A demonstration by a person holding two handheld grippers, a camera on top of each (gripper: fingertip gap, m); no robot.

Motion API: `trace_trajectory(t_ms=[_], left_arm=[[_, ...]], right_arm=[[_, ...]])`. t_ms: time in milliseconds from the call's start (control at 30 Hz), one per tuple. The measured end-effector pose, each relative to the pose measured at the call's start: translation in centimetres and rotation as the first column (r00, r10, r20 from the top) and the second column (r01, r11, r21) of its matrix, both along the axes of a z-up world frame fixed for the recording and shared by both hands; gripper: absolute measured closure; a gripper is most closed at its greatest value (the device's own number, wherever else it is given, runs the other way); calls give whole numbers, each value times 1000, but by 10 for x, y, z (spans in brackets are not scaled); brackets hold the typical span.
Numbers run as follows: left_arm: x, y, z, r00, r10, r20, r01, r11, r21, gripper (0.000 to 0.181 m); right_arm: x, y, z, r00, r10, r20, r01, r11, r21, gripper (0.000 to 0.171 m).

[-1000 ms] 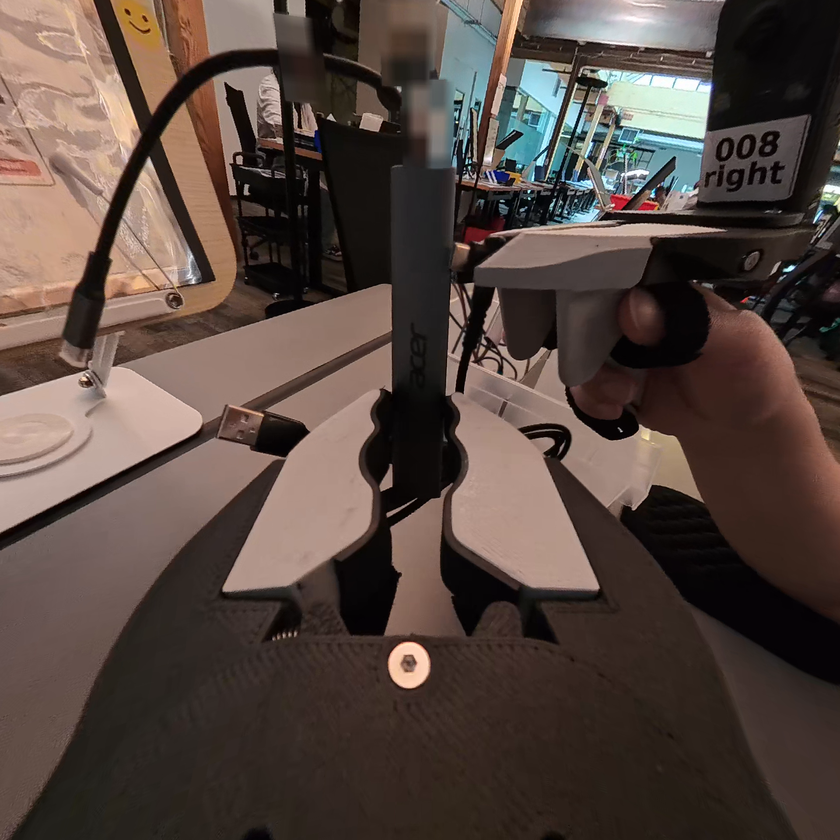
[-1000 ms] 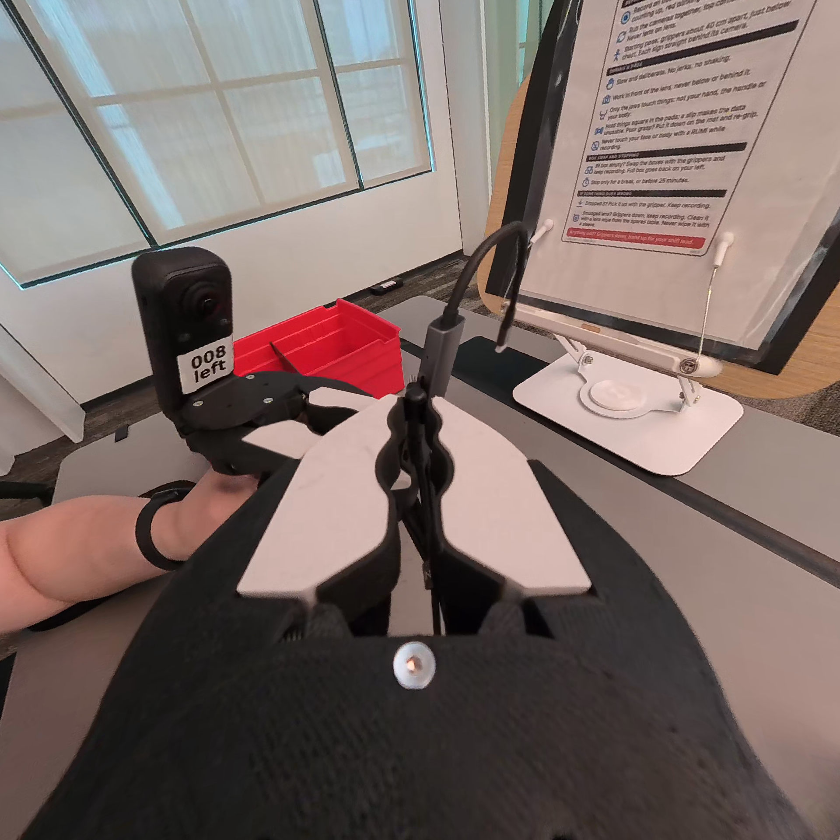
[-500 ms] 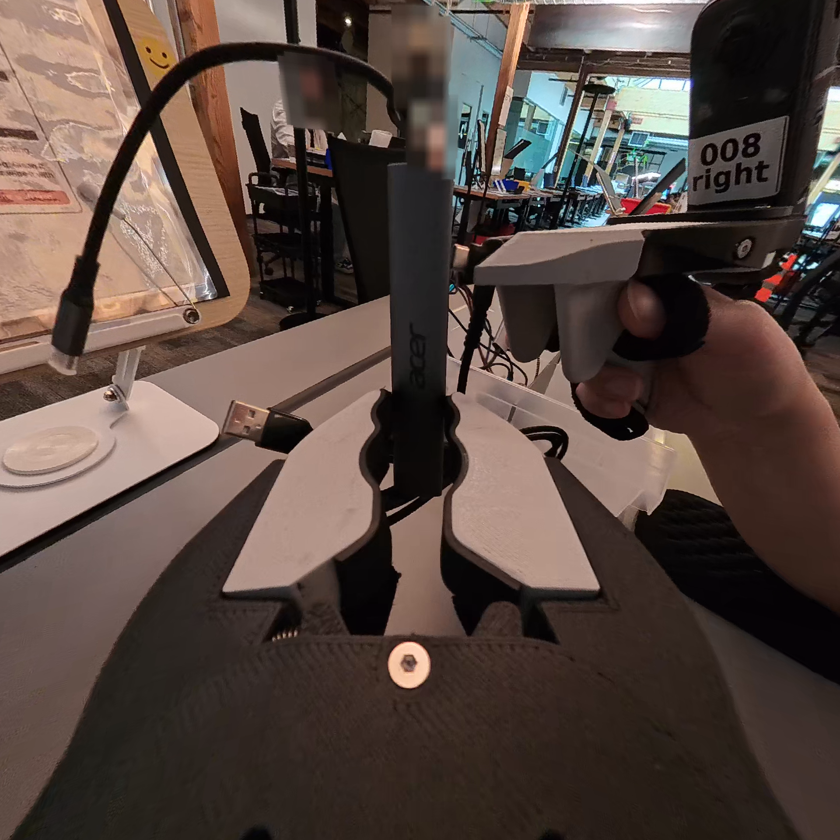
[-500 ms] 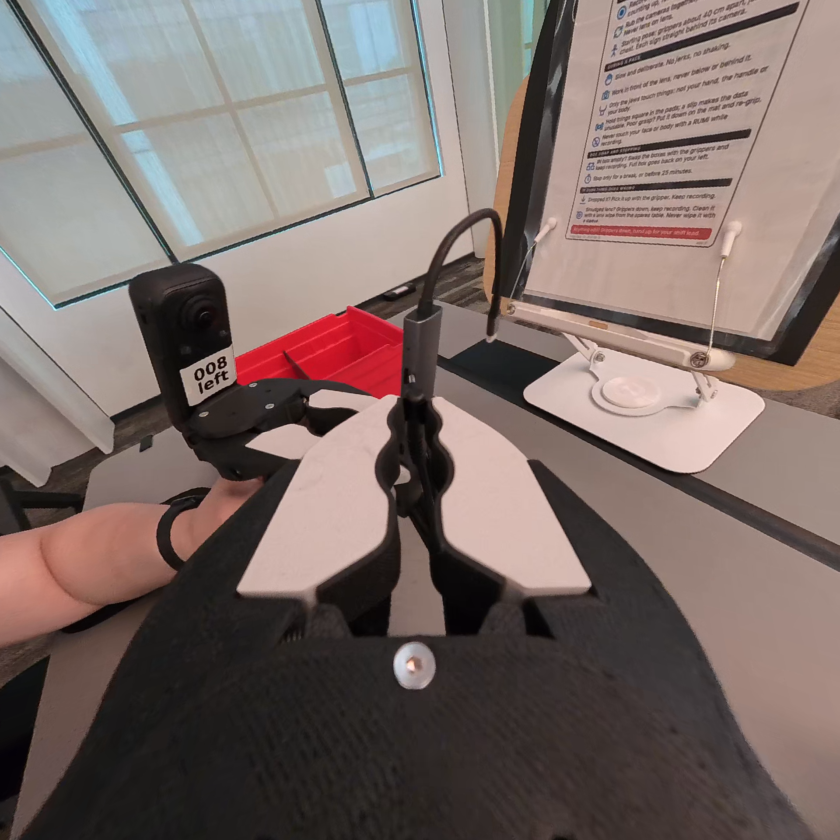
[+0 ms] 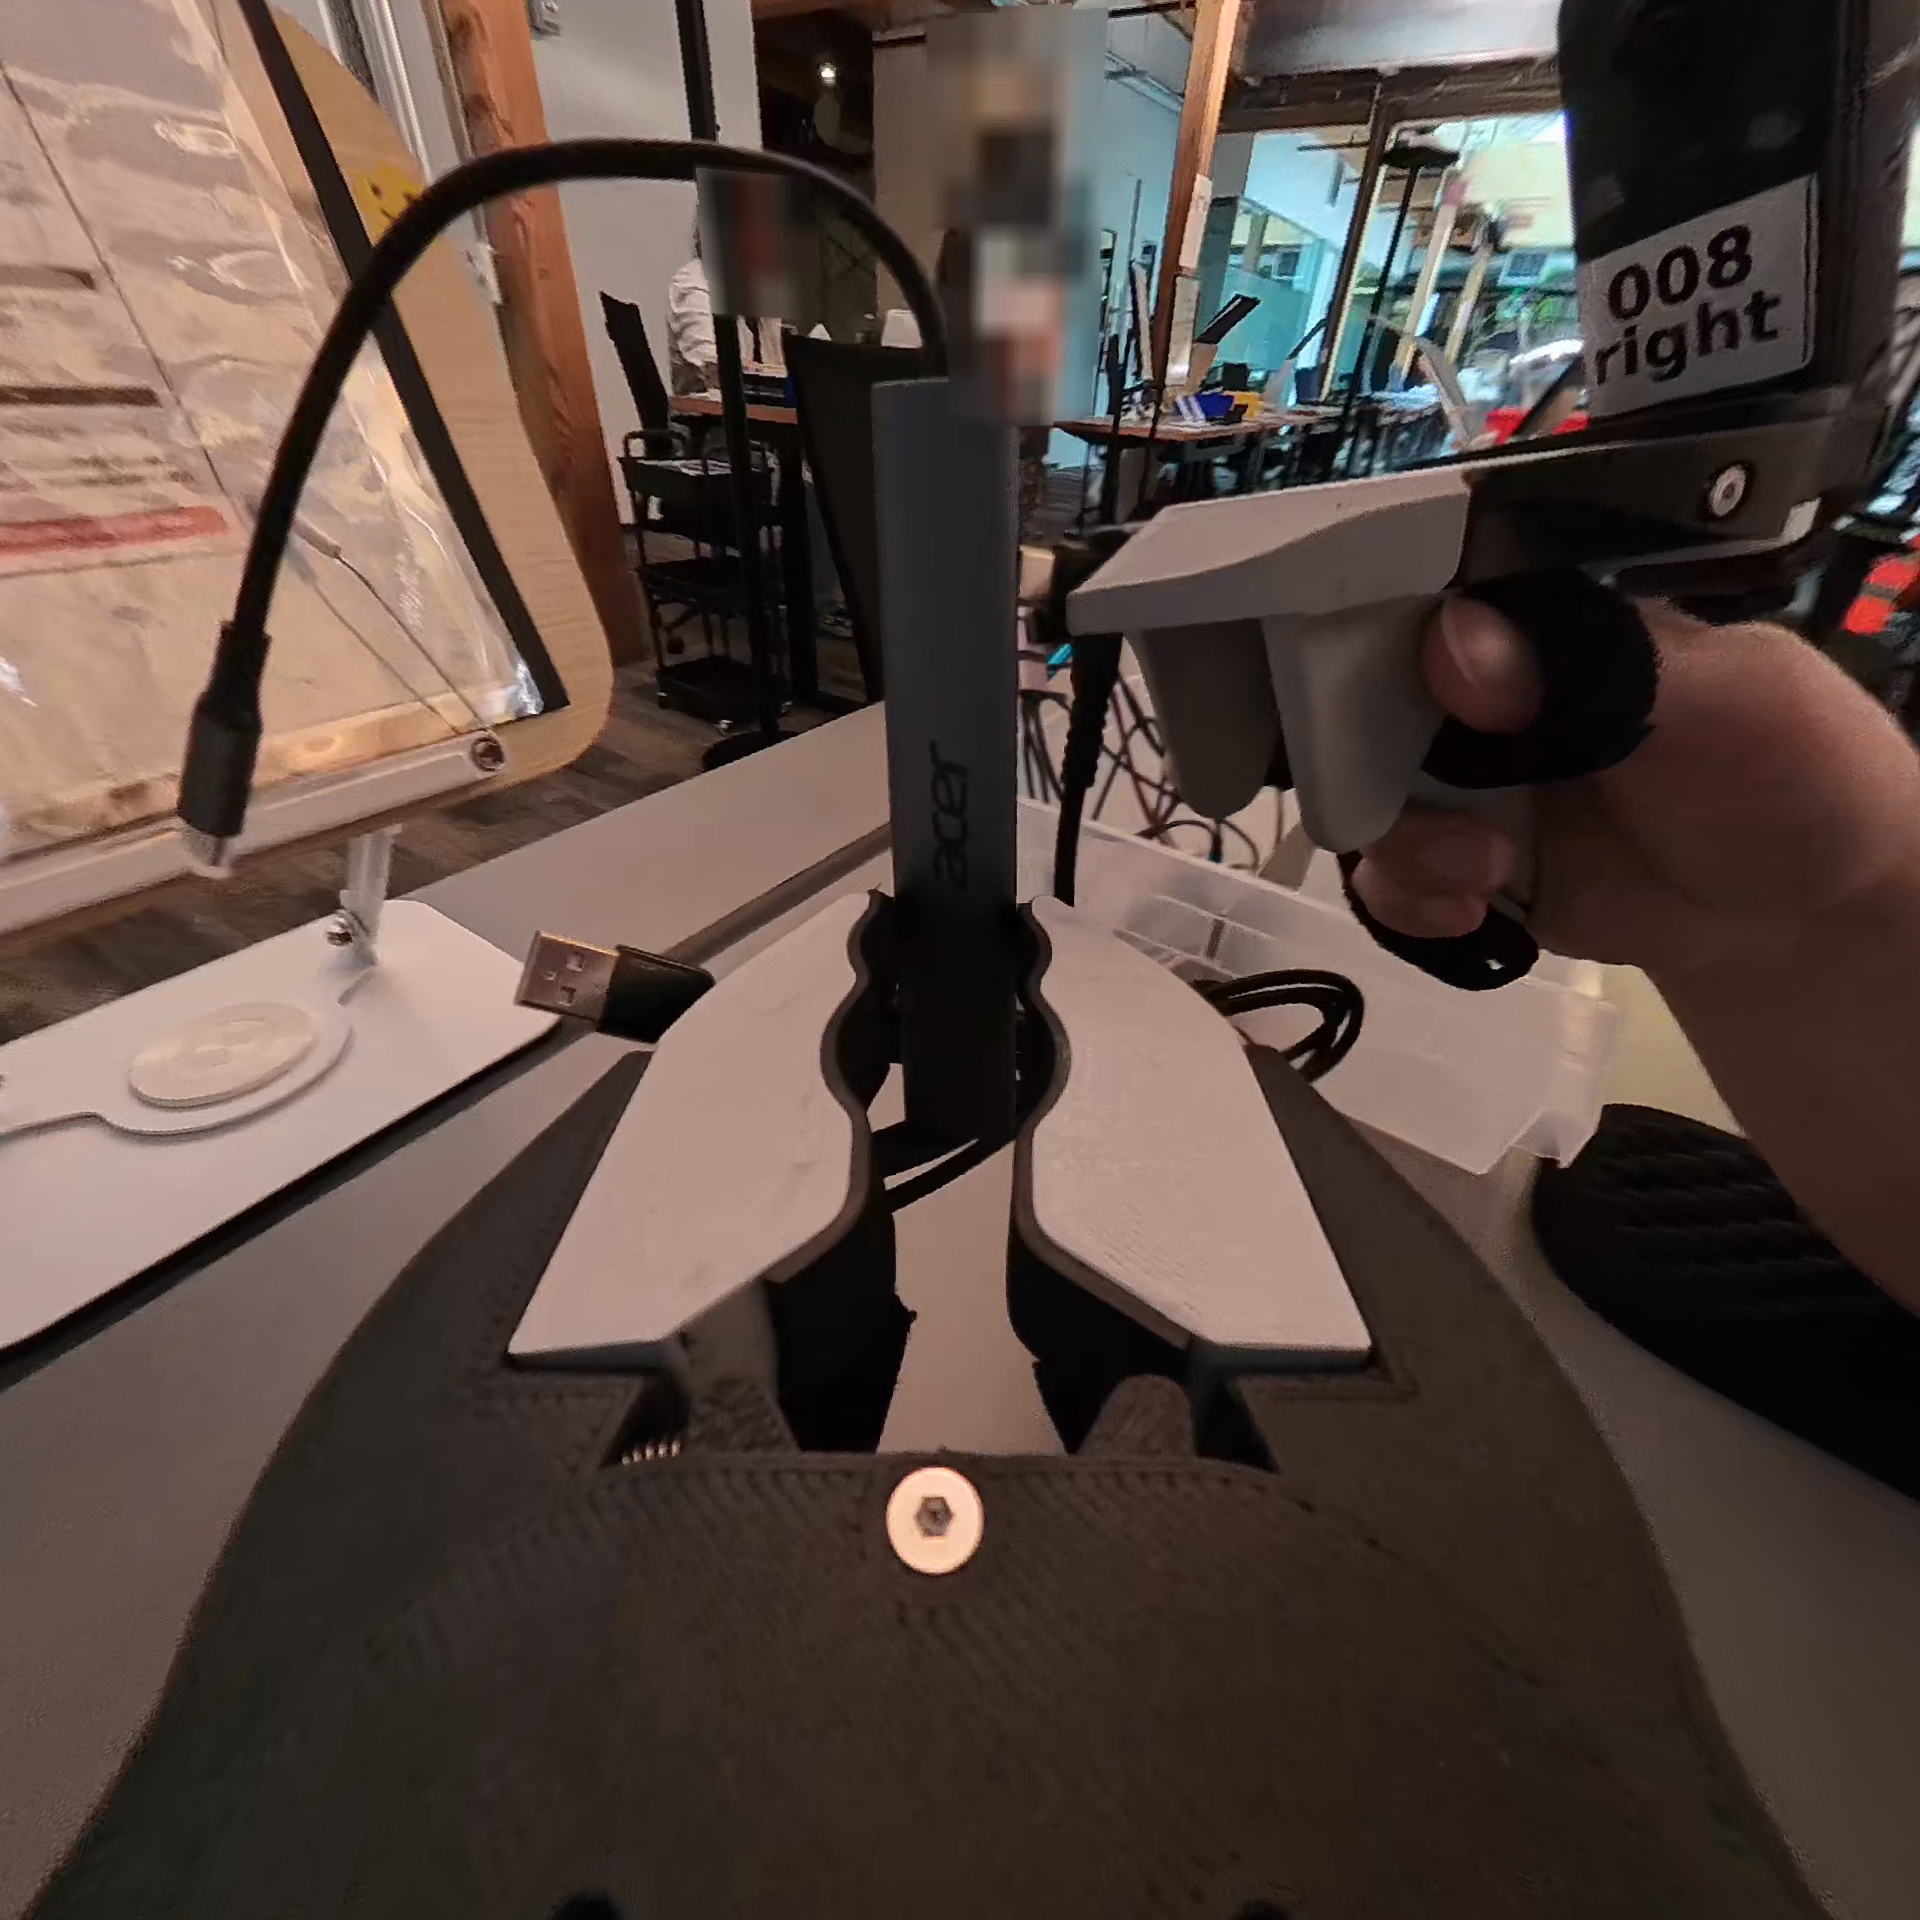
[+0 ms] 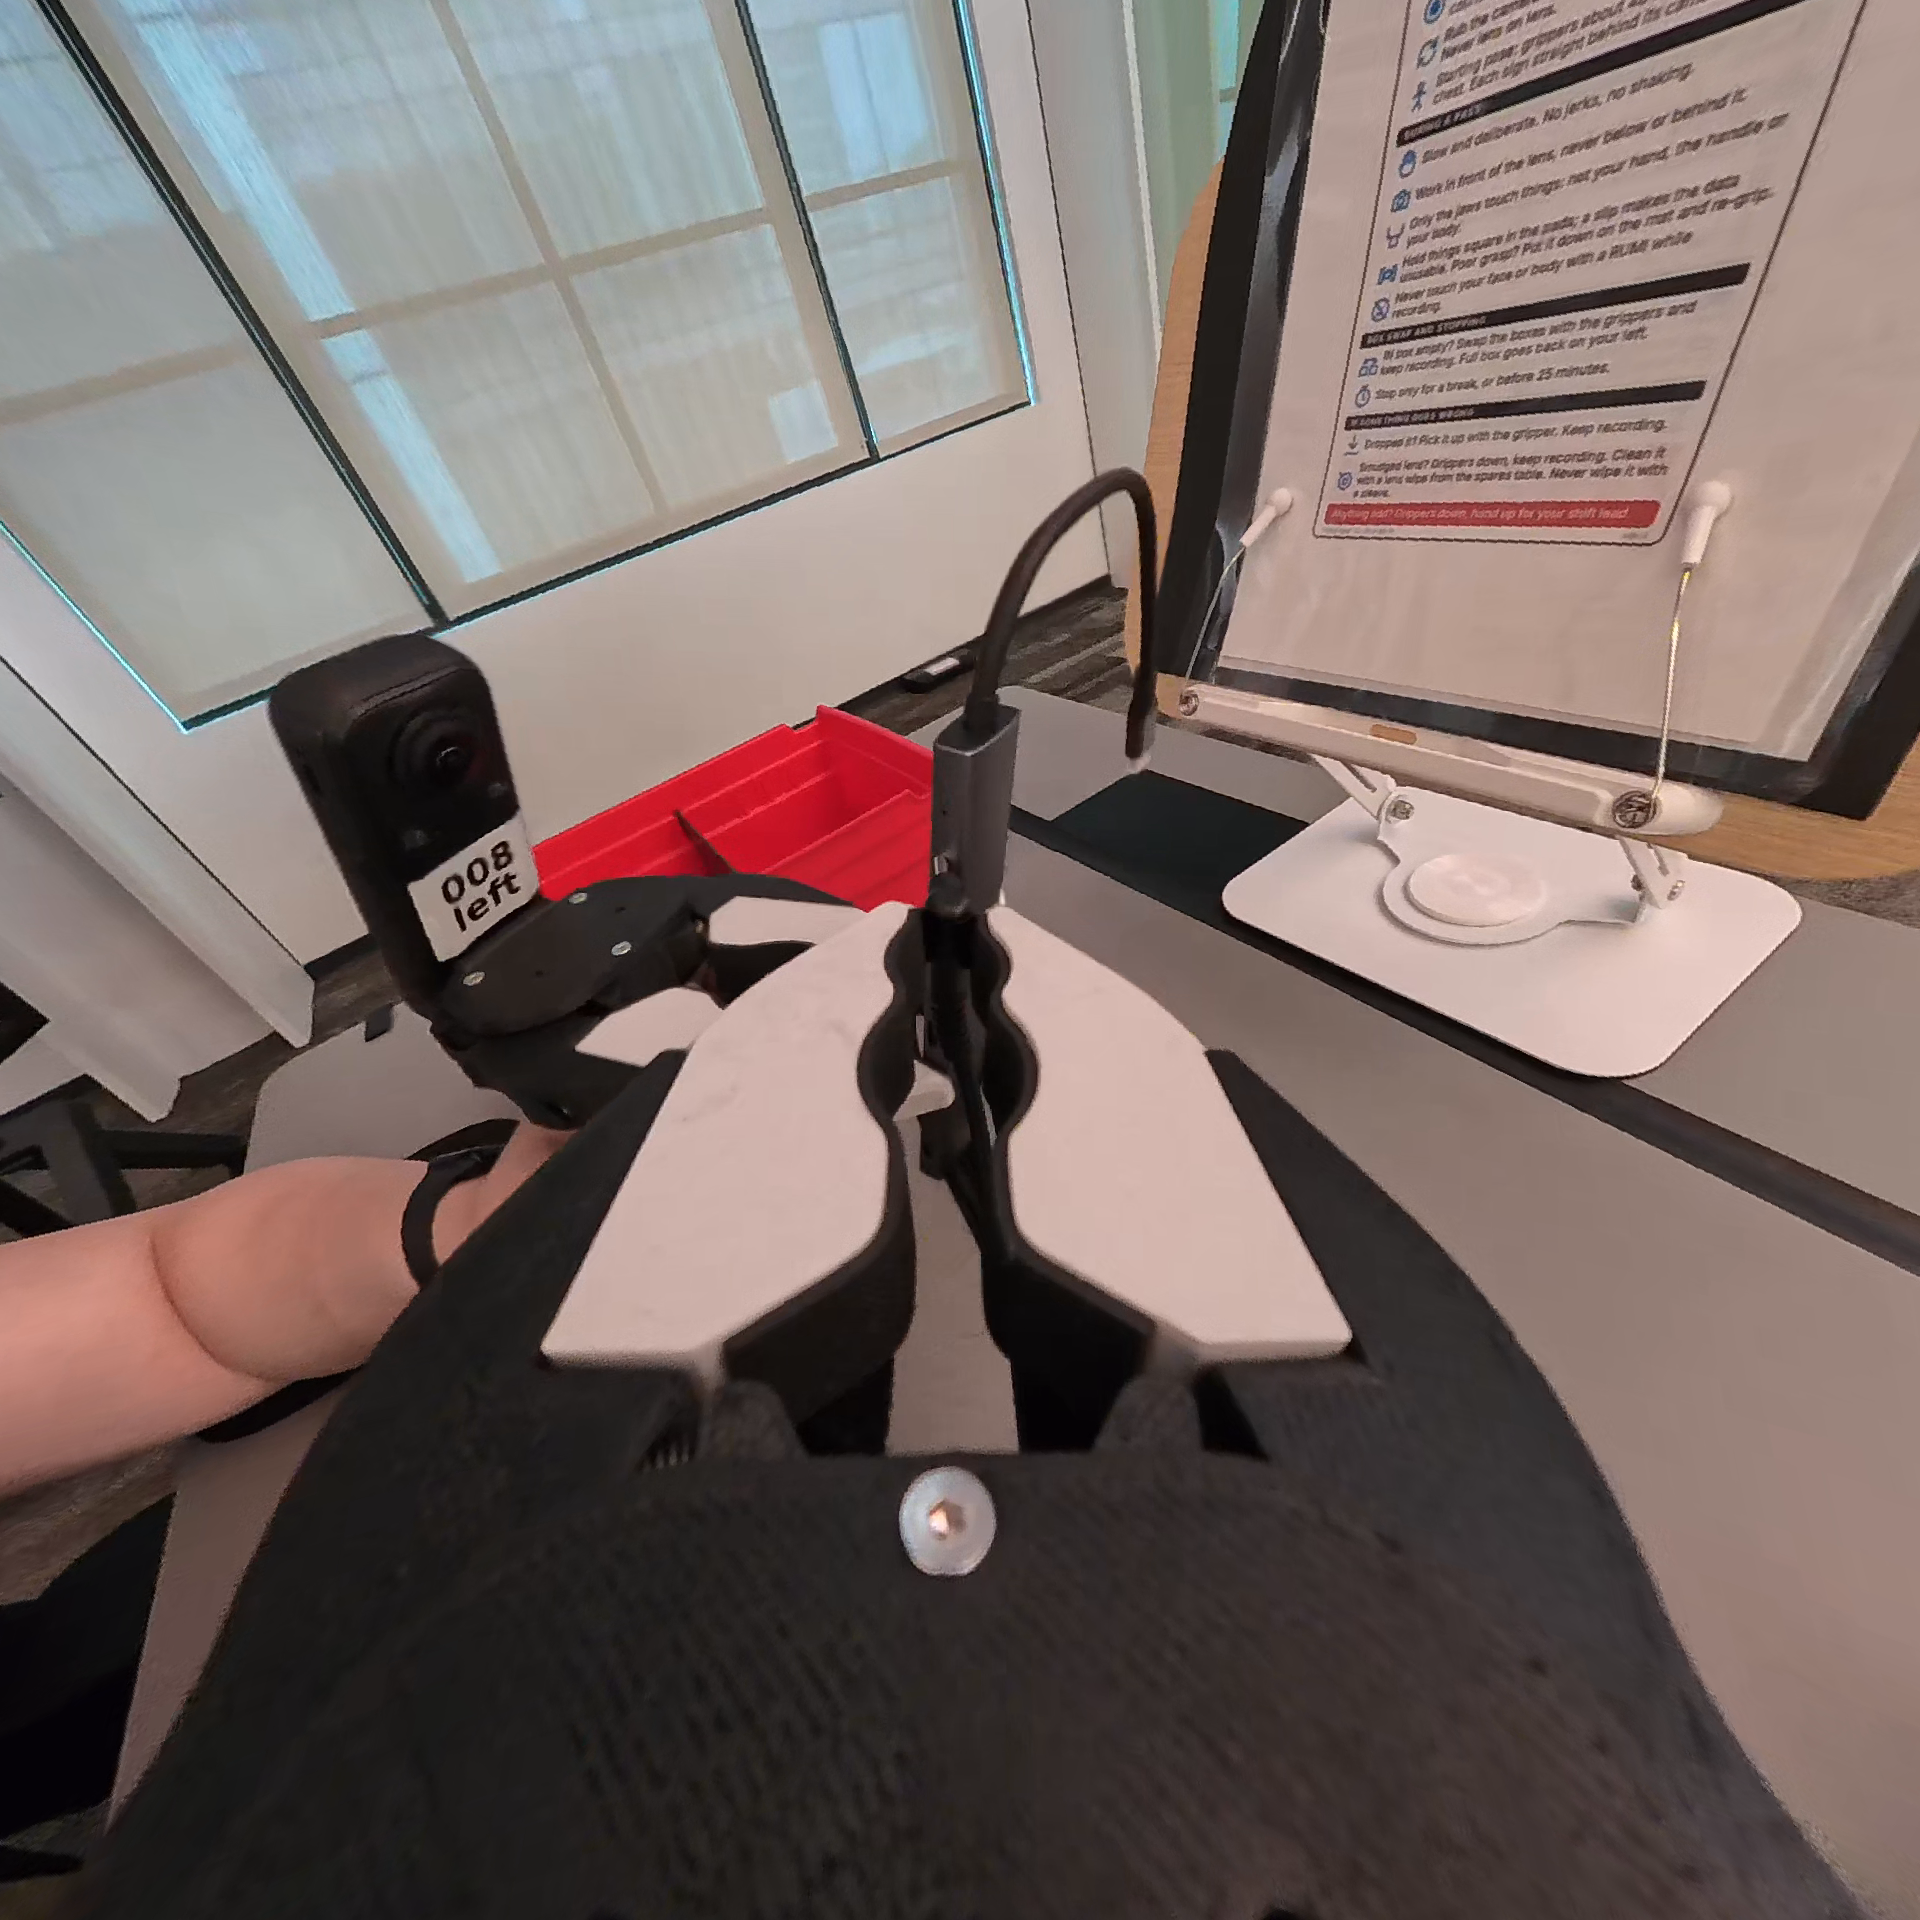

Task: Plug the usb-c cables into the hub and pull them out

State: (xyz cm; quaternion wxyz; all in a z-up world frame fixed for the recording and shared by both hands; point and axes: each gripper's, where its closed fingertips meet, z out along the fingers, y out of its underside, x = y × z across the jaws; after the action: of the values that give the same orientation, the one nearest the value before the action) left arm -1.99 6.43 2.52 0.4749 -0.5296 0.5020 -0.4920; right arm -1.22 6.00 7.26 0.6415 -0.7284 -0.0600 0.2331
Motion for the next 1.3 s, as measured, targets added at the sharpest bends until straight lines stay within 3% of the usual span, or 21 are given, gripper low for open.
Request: trace_trajectory(t_ms=[133, 267, 500, 567, 833, 1033, 1167, 1300], left_arm=[[-3, 7, 2, 994, 112, -7, -109, 976, 190, 160], [-8, 12, 9, 970, 243, -4, -218, 876, 430, 160], [-8, 15, 7, 956, 287, -62, -186, 754, 630, 160], [-9, 16, 5, 956, 282, -78, -169, 749, 641, 160], [-9, 9, 15, 973, 217, -72, -147, 833, 534, 159], [-13, -11, 27, 993, 90, -80, -43, 884, 465, 151], [-17, -26, 32, 992, -71, -101, 98, 951, 292, 142], [-27, -31, 46, 966, -255, -30, 256, 965, 50, 151]], right_arm=[[-1, 0, -1, 1000, 9, -27, -9, 1000, -9, 163], [0, 0, 0, 998, 14, -57, -15, 1000, -11, 163], [1, 1, -1, 995, 31, -93, -31, 1000, 3, 163], [0, 3, -3, 994, 32, -103, -31, 999, 12, 163], [-4, -3, 11, 990, 111, -88, -101, 988, 114, 164], [-9, -9, 16, 977, 183, -107, -169, 977, 134, 163], [-17, -10, 15, 967, 236, -100, -222, 966, 130, 163], [-22, -16, 16, 952, 291, -96, -279, 953, 118, 163]])
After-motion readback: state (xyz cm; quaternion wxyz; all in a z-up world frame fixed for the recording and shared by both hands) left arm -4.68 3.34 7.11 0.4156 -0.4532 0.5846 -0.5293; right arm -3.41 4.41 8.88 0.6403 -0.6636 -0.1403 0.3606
